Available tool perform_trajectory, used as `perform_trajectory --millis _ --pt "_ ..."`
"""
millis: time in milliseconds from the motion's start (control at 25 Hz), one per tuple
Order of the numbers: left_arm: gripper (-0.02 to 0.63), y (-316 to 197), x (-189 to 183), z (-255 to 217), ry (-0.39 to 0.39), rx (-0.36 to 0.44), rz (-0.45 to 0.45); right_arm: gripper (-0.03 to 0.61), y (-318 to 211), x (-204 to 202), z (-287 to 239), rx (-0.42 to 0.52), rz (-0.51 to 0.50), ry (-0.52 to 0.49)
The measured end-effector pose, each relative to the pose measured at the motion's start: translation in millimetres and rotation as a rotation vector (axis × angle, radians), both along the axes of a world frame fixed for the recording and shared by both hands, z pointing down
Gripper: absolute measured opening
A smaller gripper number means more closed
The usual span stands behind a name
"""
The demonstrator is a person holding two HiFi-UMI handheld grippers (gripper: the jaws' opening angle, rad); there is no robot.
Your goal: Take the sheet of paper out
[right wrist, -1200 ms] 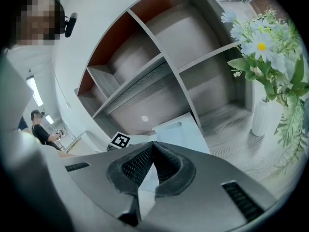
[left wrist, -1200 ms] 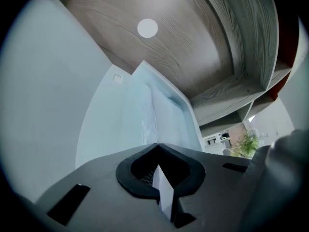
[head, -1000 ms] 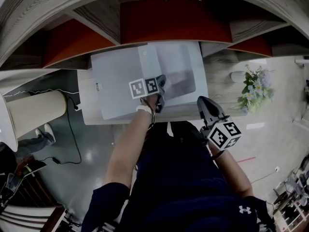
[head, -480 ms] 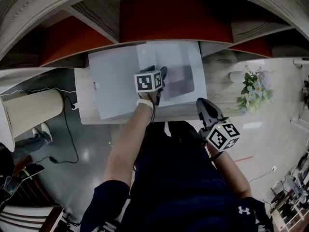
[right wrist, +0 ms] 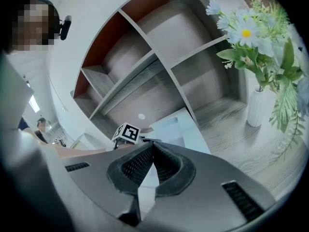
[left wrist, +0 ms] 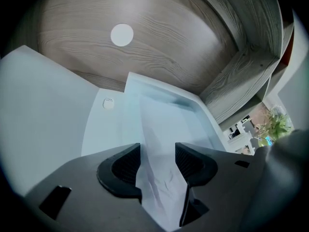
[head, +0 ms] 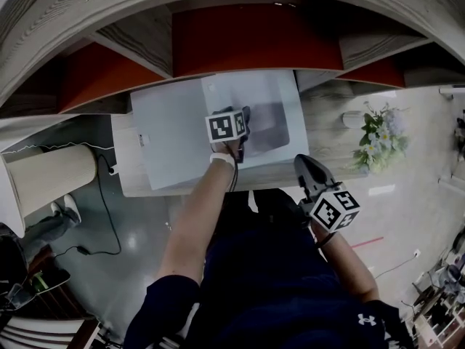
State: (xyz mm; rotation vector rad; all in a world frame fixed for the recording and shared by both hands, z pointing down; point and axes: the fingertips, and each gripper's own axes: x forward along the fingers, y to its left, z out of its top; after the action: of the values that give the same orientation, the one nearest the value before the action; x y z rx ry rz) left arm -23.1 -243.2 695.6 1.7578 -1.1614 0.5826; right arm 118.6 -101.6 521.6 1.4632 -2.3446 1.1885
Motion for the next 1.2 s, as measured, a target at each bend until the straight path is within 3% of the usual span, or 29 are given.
perform_trajectory --millis 240,360,440,760,1200 --pt "0.139 0 4 0 0.159 -0.057 -0.076 0.005 0 1 2 -0.007 0.007 -0.014" --pt "0.031 -1 1 -1 0.293 -0.083 -0.140 0.005 2 3 5 -0.017 0.012 -0.023" --pt "0.020 -1 2 -4 0.363 -0.086 -0.155 0.005 2 5 7 -0.026 0.017 -0.031" --pt "0.015 0 -2 -16 0.338 -0.042 -0.098 0.005 -1 0 6 -0.032 0.014 -0.047" --pt "0.014 2 -52 -22 0.371 -0.063 -0.107 0.005 -2 -8 7 -0.036 -0.003 -0.058"
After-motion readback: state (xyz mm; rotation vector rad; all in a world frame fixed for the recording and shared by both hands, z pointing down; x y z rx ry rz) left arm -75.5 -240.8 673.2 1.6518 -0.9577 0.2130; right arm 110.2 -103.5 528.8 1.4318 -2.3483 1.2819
